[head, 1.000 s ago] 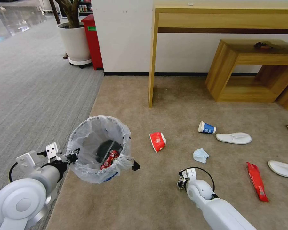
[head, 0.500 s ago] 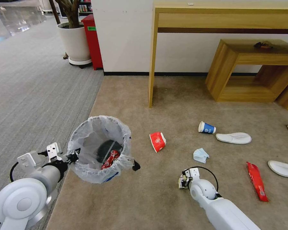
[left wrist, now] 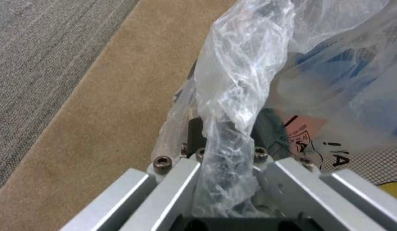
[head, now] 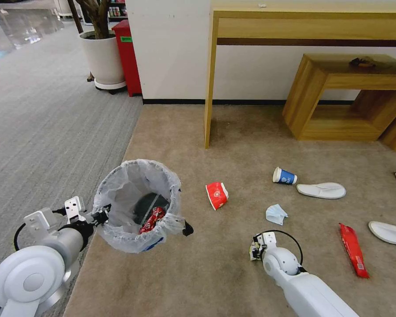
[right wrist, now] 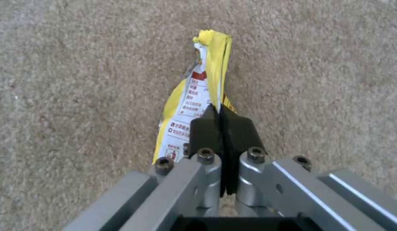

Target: Pick up the trash bin and place the garbage on the floor into it.

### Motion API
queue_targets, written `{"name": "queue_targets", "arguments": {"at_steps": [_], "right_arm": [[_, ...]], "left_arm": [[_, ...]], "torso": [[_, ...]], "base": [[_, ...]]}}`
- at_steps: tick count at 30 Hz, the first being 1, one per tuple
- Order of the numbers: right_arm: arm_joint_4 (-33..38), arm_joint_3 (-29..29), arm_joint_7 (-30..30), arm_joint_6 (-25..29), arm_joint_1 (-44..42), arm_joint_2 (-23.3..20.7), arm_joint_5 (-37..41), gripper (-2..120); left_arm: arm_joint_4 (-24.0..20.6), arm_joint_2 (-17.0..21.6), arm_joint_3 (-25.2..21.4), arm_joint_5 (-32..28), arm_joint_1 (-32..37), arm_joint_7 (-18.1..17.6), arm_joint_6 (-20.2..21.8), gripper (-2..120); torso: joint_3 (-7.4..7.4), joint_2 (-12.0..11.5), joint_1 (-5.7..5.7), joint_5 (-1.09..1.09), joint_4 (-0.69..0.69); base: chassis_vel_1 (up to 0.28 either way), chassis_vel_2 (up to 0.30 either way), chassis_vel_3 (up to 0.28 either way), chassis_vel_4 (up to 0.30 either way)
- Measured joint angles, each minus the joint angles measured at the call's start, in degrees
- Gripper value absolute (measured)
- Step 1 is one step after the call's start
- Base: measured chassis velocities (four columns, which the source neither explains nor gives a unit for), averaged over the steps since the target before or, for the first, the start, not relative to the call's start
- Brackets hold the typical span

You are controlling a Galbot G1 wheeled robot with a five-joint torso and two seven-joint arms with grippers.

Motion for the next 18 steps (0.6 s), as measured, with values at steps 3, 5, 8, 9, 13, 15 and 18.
{"name": "queue_targets", "arguments": {"at_steps": [3,5,8,9,13,15,18], "right_arm": [[0.0,-0.1,-0.3,0.2,0.0,-0.1,-0.2,0],[0.0,-0.2,-0.5,0.3,0.0,-0.1,-0.4,0],[0.1,-0.3,-0.9,1.1,0.0,-0.3,-1.3,0],[0.1,-0.3,-0.9,1.1,0.0,-0.3,-1.3,0],[1.3,-0.3,-1.7,3.9,-0.3,-1.3,-2.9,0],[1.7,-0.3,-2.0,4.7,-0.5,-1.6,-3.2,0],[4.6,0.8,-5.3,11.9,-1.2,-2.9,-5.0,0]], "left_arm": [[0.0,0.0,0.0,0.0,0.0,0.0,0.0,0],[0.0,0.0,0.0,0.0,0.0,0.0,0.0,0],[-0.1,0.0,-0.1,0.1,0.1,0.0,0.0,0],[-0.1,0.0,-0.1,0.1,0.1,0.0,0.0,0],[-0.1,0.1,0.0,0.2,0.3,0.0,0.0,0],[-0.1,0.2,0.0,0.3,0.3,0.0,0.0,0],[0.2,0.5,0.3,0.7,0.4,0.0,0.0,0]], "torso": [[0.0,0.0,0.0,0.0,0.0],[0.0,0.0,0.0,0.0,0.0],[0.0,0.0,0.0,0.0,0.0],[0.0,0.0,0.0,0.0,0.0],[0.0,0.0,0.0,0.0,0.0],[0.0,0.0,0.0,0.0,0.0],[0.0,0.0,0.0,0.0,-0.01]], "base": [[0.0,0.0,0.0,0.0],[0.0,0.0,0.0,0.0],[0.0,0.0,0.0,0.0],[0.0,0.0,0.0,0.0],[0.0,0.0,0.0,0.0],[0.0,0.0,0.0,0.0],[0.0,0.0,0.0,0.0]]}}
